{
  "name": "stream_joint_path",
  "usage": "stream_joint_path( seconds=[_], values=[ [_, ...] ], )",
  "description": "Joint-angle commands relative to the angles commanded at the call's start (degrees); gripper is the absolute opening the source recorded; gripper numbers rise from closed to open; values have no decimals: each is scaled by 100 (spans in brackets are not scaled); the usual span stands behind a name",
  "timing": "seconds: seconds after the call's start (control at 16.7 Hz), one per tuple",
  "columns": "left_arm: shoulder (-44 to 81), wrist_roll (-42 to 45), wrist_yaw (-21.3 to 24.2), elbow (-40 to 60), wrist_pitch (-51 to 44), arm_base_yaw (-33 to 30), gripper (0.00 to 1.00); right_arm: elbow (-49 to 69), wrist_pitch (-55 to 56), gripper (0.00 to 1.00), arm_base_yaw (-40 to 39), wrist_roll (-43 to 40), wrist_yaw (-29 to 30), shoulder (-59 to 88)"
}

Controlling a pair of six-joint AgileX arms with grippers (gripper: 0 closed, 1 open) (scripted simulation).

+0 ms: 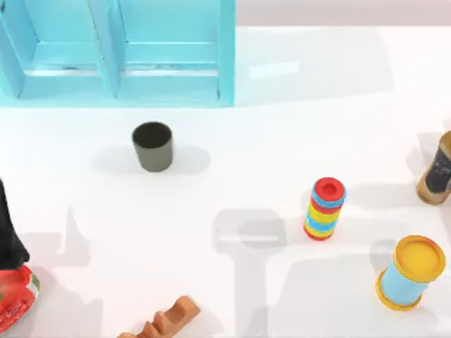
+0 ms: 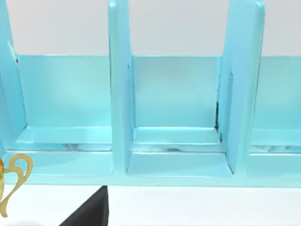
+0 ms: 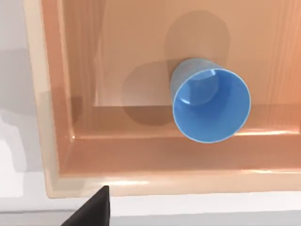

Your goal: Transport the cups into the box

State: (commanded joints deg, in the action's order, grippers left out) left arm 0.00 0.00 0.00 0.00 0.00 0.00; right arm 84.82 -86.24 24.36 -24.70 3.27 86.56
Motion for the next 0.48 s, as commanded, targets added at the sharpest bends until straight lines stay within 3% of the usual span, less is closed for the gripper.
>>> stream_joint_path(
  seconds=[0.24, 0.48],
  values=[
    [0, 0, 0, 0, 0, 0, 100, 1229, -13, 100, -1309, 1206, 327, 1135],
    [0, 0, 0, 0, 0, 0, 100, 3200, 15, 100, -3398, 3064, 773, 2786]
  ],
)
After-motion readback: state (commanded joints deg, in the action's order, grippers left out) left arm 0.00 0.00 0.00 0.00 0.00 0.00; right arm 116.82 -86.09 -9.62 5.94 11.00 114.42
